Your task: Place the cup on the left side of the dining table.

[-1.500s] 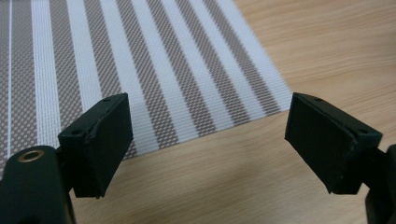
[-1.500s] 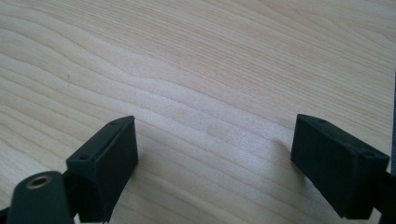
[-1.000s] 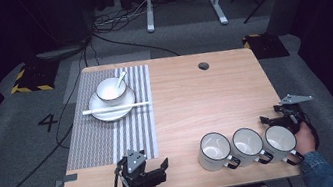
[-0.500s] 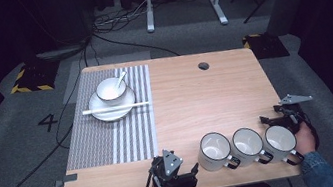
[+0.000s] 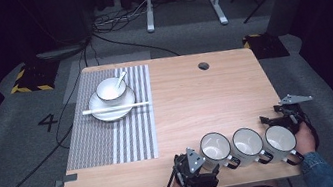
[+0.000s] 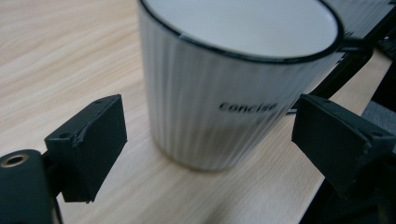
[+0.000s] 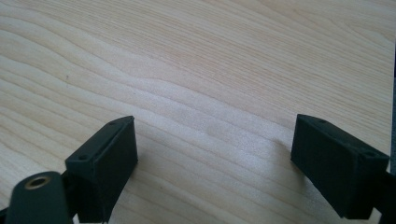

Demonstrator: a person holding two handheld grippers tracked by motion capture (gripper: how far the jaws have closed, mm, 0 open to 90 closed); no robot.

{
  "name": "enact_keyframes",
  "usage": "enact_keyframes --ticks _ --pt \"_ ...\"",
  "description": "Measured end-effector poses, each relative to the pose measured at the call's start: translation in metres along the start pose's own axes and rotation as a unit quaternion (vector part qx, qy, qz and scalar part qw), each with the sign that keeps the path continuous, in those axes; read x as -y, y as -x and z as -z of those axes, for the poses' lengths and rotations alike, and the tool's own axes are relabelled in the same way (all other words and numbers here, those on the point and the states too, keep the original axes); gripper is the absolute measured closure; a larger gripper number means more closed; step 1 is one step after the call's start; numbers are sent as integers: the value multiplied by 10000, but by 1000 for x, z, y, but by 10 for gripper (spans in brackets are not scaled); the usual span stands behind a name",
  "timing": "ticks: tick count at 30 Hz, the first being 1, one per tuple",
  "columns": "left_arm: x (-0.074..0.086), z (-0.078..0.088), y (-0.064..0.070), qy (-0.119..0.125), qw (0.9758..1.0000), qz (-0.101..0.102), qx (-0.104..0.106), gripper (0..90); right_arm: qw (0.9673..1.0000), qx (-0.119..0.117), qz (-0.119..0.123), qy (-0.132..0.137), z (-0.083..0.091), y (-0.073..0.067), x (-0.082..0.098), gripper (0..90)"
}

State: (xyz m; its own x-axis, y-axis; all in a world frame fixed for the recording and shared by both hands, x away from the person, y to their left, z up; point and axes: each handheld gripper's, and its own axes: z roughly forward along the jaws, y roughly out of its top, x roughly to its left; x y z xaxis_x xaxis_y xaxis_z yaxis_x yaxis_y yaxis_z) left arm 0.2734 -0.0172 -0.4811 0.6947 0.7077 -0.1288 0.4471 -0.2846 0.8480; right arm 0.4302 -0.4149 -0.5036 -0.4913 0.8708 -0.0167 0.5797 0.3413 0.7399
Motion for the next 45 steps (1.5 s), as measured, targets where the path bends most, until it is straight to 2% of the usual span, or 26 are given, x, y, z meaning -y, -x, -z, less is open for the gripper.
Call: enact_keyframes --ticks 2,4,6,8,13,15,16,17,19,22,25,26,27,29,30,31,32,33,34,36,39,45 --pt "0 -11 3 41 10000 -18 68 85 10000 10 -7 -4 0 0 0 144" --pt "-1 -14 4 26 10000 -10 46 84 10000 13 -7 -4 0 0 0 144" --pt "-2 -19 4 47 10000 -1 4 51 10000 15 -12 -6 0 0 0 144" --pt "-2 -25 3 45 10000 1 78 30 10000 27 -41 -12 0 -1 0 144" --pt "-2 -32 2 111 9999 -15 56 14 10000 68 -61 -2 0 -2 0 144" --pt "-2 -37 2 126 9999 48 2 7 9999 86 -62 9 0 -2 0 144" --pt "-3 -38 3 88 9999 131 50 0 9999 89 -59 7 0 -2 0 144" --pt "-4 -39 2 87 9999 56 0 0 9999 89 -59 7 0 -2 0 144" --pt "-6 -42 3 -19 10000 -8 -76 0 9999 97 -43 3 0 -2 0 144" --pt "-8 -48 8 -414 9986 -142 -310 7 9999 108 -60 9 0 -2 0 144" --pt "-10 -51 8 -536 9981 -89 -301 6 9999 123 -79 10 0 -3 1 144" --pt "-11 -52 7 -524 9982 48 -270 9 9999 142 -61 4 0 -2 1 144" --pt "-11 -52 7 -524 9982 48 -270 5 9999 142 -61 4 0 -2 1 144" --pt "-12 -54 8 -364 9989 86 -266 4 9999 128 -75 13 0 -3 0 144" --pt "-12 -54 8 -297 9990 5 -322 4 9999 137 -63 5 0 -2 1 144" --pt "-12 -54 10 -139 9993 79 -328 2 9999 132 -77 15 0 -3 1 144" --pt "-12 -54 10 -139 9993 79 -328 0 9999 132 -77 15 0 -3 1 144" --pt "-12 -53 9 -141 9993 -53 -349 0 9999 149 -46 0 0 -2 1 144" --pt "-11 -52 11 -49 9995 -64 -305 0 9999 152 -58 2 0 -2 1 144" --pt "-11 -51 9 -32 9995 -136 -294 0 9999 144 -57 -1 1 -2 1 144" --pt "-11 -51 8 -30 9997 -140 -217 0 9999 134 -76 6 0 -3 1 144" --pt "-10 -51 9 -34 9995 -214 -251 27 9999 146 -71 0 1 -3 1 144"
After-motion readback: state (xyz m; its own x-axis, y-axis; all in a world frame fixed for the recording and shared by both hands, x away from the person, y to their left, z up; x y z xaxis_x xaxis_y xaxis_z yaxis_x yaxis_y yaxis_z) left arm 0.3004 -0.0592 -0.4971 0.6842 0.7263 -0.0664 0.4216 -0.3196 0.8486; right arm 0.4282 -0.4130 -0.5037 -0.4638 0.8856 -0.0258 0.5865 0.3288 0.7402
